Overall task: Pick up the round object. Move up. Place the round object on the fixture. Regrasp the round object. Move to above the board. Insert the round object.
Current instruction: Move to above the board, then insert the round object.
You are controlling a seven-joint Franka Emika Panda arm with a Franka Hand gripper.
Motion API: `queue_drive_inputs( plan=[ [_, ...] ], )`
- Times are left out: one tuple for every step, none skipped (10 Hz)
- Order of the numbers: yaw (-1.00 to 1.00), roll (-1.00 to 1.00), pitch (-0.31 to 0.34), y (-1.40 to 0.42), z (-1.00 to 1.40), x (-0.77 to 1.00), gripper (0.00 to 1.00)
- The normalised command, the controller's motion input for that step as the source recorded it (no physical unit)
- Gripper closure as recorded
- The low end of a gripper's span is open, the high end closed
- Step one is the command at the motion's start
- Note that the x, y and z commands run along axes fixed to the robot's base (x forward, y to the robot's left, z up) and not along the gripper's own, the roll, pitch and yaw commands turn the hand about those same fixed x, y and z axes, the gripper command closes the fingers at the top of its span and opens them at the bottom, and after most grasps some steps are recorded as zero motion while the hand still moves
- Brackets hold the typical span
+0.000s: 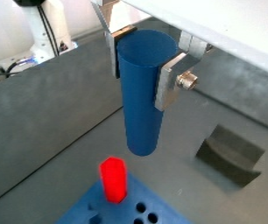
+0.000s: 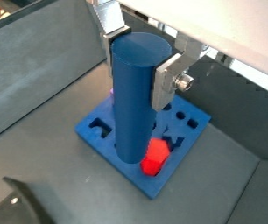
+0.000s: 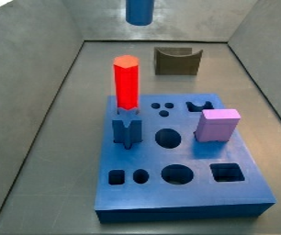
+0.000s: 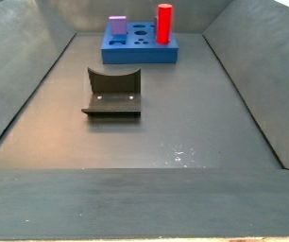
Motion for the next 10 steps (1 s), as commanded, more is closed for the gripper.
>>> queue_drive_inputs(
  plan=[
    [-0.02,-0.20,-0.038,-0.01,0.00,-0.05,1.00],
    [0.00,0.00,0.000,-0.03,-0.04,0.00,1.00],
    [0.10,0.02,-0.124,-0.25,-0.63,0.04,1.00],
    [0.05,0.09,-0.073,-0.42,-1.00,0.12,1.00],
    [0.04,0.02,-0.041,-0.50,-1.00,0.21,1.00],
    [0.00,-0.10,-0.016,-0.44,-0.67,0.39,1.00],
    [0.00,-0.16,0.000,-0.37,-0.45,0.65,1.00],
    [-0.05,-0.26,0.013,-0.23,-0.21,0.80,1.00],
    [-0.04,-0.26,0.037,-0.22,-0.15,0.86,1.00],
    [-0.01,-0.20,0.050,-0.24,-0.05,0.84,1.00]
  ],
)
